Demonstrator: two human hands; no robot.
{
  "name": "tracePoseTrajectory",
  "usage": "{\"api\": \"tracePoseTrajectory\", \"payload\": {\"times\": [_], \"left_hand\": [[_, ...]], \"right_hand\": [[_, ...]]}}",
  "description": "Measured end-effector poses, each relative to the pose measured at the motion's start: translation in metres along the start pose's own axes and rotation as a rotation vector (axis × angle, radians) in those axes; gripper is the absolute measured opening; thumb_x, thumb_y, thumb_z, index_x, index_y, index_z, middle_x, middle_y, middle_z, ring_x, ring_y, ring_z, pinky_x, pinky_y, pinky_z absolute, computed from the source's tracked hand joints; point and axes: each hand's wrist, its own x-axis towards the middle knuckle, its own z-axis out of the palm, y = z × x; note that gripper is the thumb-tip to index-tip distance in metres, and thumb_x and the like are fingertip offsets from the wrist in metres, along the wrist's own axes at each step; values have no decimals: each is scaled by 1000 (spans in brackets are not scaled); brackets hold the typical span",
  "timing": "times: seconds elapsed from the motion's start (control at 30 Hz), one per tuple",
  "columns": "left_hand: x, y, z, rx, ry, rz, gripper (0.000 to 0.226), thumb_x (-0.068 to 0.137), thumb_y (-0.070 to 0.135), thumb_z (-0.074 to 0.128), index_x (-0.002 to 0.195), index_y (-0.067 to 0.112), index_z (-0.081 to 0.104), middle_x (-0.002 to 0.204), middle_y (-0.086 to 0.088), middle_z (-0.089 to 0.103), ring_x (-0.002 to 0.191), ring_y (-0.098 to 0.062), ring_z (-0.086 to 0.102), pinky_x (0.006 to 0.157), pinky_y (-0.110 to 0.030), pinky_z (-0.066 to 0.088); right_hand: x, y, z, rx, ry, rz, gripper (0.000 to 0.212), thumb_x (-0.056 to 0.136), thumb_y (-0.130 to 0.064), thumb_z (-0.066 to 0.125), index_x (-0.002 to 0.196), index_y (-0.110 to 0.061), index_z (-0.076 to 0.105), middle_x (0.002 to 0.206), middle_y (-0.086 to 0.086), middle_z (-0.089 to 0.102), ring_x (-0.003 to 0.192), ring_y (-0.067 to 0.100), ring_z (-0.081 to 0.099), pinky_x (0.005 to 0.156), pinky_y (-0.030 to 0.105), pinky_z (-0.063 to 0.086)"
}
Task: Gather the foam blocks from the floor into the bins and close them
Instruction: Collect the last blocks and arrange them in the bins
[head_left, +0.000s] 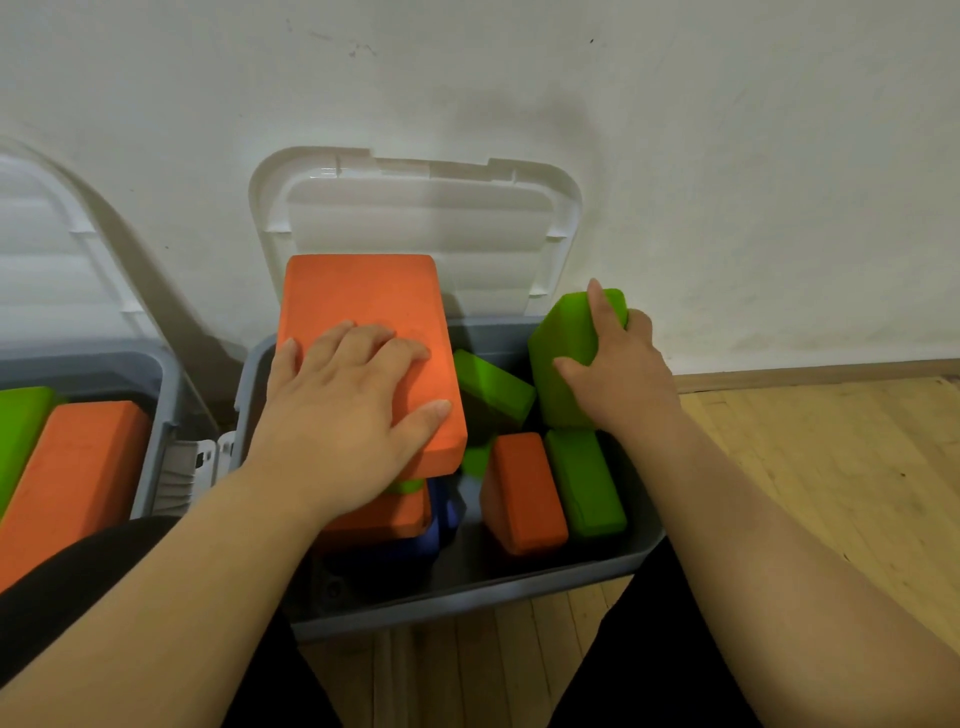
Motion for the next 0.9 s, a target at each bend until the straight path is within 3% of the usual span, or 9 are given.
{"api": "tracePoseTrajectory", "payload": {"times": [0.23, 0.43, 0.5, 0.6, 0.7, 0.8, 0.9], "left_hand": [[-1, -1, -2, -12, -7, 0, 77, 81, 83, 16, 146, 47, 36, 159, 9, 34, 153, -23, 22, 123, -58, 13], [0, -2, -3, -31, -7, 2, 77, 80, 84, 17, 145, 48, 37, 158, 10, 34, 153, -23, 21, 123, -58, 13], [0, -4, -4, -45, -8, -2, 77, 79, 85, 17, 144, 49, 37, 158, 11, 34, 153, -22, 21, 123, -58, 14], [-1, -6, -6, -57, -10, -6, 77, 79, 84, 18, 144, 49, 37, 158, 12, 33, 153, -21, 20, 124, -57, 13], [0, -9, -7, -74, -4, -2, 76, 79, 84, 20, 143, 49, 39, 157, 11, 35, 153, -21, 22, 123, -58, 15], [0, -9, -7, -72, -6, -7, 76, 79, 84, 20, 144, 49, 39, 158, 11, 35, 153, -21, 22, 124, -57, 14], [0, -7, -7, -70, 8, 5, 75, 81, 83, 21, 144, 47, 42, 157, 9, 37, 152, -23, 25, 123, -58, 16]], "right_hand": [[47, -22, -1, -75, -182, 19, 89, 93, -48, 56, 160, -50, -2, 157, 13, 23, 127, 46, 50, 104, 49, 45], [74, -31, 10, -168, -234, 28, 84, 95, -57, 48, 162, -42, 0, 165, 14, 13, 138, 48, 38, 110, 54, 37], [73, -30, 12, -193, -125, 3, 75, 95, -54, 48, 162, -36, 19, 167, 11, 11, 142, 44, 30, 112, 55, 35], [65, -21, 21, -103, 164, -243, 43, 90, -32, 56, 128, -15, 66, 140, 14, 52, 124, 43, 47, 100, 52, 46], [59, -9, 32, -101, 232, -335, 29, 91, -22, 56, 104, -4, 74, 109, 14, 67, 105, 42, 58, 89, 49, 52], [54, 3, 35, -68, 231, -276, 45, 96, -29, 50, 125, -1, 69, 131, 20, 64, 123, 42, 56, 107, 47, 44], [46, 18, 39, -145, 69, -246, 63, 104, -40, 46, 157, -7, 37, 165, 15, 31, 154, 31, 24, 127, 38, 14]]}}
